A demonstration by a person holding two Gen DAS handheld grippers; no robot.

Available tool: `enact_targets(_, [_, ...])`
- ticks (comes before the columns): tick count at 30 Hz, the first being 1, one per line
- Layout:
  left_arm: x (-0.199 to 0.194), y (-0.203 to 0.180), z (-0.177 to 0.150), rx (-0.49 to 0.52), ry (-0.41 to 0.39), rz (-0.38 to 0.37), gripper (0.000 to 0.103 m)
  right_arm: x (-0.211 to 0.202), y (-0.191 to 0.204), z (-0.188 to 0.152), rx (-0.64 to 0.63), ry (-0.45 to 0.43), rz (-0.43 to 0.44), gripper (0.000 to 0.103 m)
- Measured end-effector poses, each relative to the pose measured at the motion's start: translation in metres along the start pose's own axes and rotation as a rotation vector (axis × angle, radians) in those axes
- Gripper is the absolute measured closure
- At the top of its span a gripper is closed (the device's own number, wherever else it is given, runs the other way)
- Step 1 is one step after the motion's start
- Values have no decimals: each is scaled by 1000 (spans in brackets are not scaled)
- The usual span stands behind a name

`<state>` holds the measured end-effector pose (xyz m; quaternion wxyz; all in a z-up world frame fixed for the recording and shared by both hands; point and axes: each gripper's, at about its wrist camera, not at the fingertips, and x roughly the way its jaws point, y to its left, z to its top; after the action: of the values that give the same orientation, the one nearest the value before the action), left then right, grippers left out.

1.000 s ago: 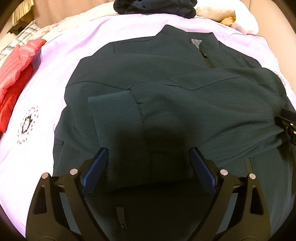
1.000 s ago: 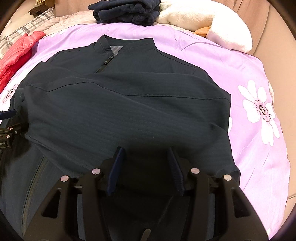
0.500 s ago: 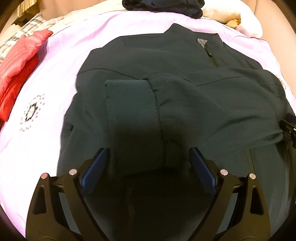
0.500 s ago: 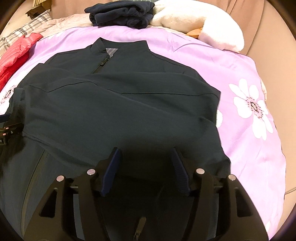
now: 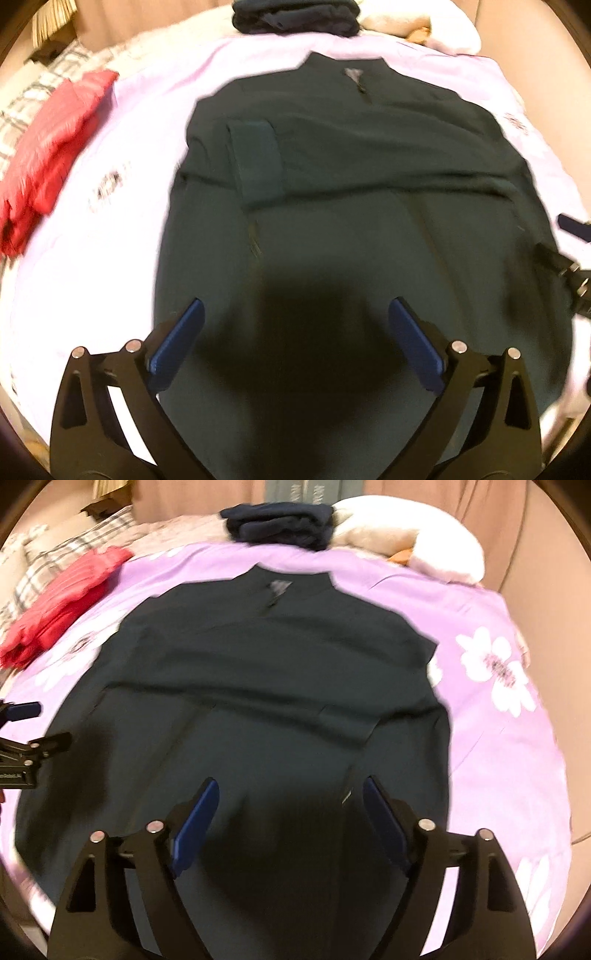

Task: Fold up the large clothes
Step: 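Fold the held side edge over toward the jacket's zipper with the right tool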

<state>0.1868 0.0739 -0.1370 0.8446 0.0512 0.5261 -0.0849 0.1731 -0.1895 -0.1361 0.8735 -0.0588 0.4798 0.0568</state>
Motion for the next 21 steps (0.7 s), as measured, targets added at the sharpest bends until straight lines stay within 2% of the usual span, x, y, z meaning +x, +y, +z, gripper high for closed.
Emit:
enact_targets(4, [-21,-13,-28,13,21,-28,2,-23,18,-22,-29,20,48,19])
enact_targets(14, [-58,-23,-79,23,26,-40,2,-68,33,-66,-52,8,48,18])
enact_targets(21, [-69,-2,-99,-55,9,-52,2,-77,24,-86,-19,19,36,17])
